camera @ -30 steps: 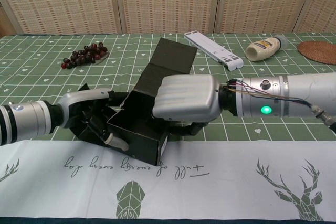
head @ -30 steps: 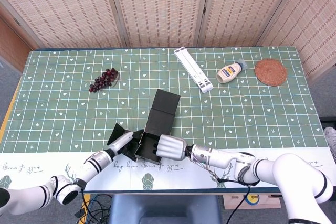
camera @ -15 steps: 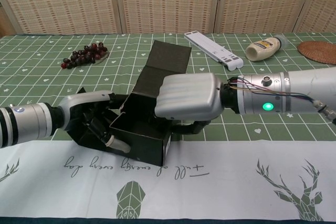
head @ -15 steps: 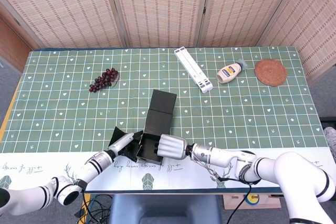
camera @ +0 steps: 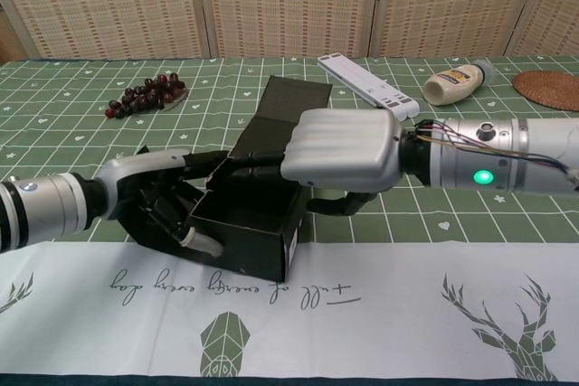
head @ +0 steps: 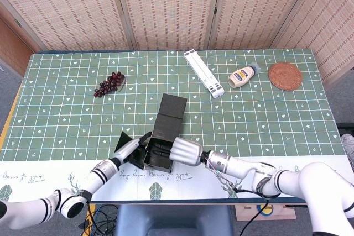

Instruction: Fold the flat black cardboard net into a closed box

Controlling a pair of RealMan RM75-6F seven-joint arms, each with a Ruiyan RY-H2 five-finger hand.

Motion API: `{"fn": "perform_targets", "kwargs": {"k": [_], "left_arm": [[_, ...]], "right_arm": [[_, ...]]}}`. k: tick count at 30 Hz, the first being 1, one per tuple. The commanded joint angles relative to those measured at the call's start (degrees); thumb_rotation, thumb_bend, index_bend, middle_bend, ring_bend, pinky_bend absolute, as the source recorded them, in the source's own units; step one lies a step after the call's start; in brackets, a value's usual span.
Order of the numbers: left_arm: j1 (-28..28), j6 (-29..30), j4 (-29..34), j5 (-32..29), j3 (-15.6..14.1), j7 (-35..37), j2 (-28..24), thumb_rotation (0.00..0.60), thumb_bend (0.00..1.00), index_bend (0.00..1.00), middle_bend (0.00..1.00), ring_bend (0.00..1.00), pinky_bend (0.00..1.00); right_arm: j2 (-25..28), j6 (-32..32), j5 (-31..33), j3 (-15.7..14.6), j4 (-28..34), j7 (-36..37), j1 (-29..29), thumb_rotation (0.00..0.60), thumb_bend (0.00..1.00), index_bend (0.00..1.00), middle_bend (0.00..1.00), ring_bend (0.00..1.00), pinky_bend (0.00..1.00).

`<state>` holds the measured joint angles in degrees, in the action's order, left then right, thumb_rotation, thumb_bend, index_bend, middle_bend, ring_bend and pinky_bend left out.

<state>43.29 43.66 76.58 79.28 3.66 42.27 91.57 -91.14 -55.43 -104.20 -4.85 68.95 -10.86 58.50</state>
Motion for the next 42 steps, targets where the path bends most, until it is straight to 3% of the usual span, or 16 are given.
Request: {"fn": "perform_targets", "kwargs": {"k": [1, 6, 11, 19, 23, 36, 42], "left_arm": [[-0.65, 1.18, 1.36, -0.35, 0.25, -2.77, -1.13, 0.6, 0.09, 0.0, 0.02, 0.55, 0.92], [-1.72, 3.14, 4.19, -0.62, 0.4, -7.08, -3.64, 0.6, 0.09, 0.0, 0.0, 0.53, 0.91], [-3.3, 6.22, 6.39, -0.61, 0.29, -12.35, -5.83, 0.6, 0.09, 0.0, 0.0, 0.51, 0.91], [-5.37, 9.57, 9.11, -2.01, 1.71, -14.86, -8.58, 0.6, 0.09, 0.0, 0.0, 0.51, 0.91], [-6.36, 11.58, 9.7, -2.02, 2.36, -15.77, -9.45, 0.6, 0.09, 0.0, 0.0, 0.51, 0.91], [-9.25, 14.28, 10.63, -1.02, 2.13, -14.38, -11.8, 0.6, 0.09, 0.0, 0.0, 0.51, 0.91], [-9.96, 14.62, 10.41, -0.47, 2.03, -13.36, -12.38, 0.6, 0.09, 0.0, 0.0, 0.51, 0.91]], "right_arm": [[1.24, -0.74, 1.41, 0.54, 1.95, 0.42, -1.18, 0.6, 0.51, 0.0, 0.04, 0.7, 0.95], [5.32, -2.61, 4.32, 1.4, 7.54, 0.94, -3.91, 0.6, 0.51, 0.0, 0.06, 0.7, 0.95], [9.22, -2.44, 8.76, 0.89, 12.74, 6.58, -7.15, 0.6, 0.51, 0.0, 0.13, 0.7, 0.95], [10.8, 0.01, 11.92, -0.44, 13.59, 10.3, -9.97, 0.6, 0.51, 0.0, 0.16, 0.7, 0.95], [9.13, 3.44, 13.05, 0.12, 11.63, 10.3, -9.23, 0.6, 0.51, 0.0, 0.17, 0.7, 0.96], [-1.61, 13.99, 18.34, 7.87, 0.61, 11.93, -2.11, 0.6, 0.52, 0.0, 0.13, 0.7, 0.96], [-5.14, 13.4, 18.42, 10.32, -2.79, 13.86, -0.26, 0.6, 0.52, 0.0, 0.12, 0.7, 0.96]]}}
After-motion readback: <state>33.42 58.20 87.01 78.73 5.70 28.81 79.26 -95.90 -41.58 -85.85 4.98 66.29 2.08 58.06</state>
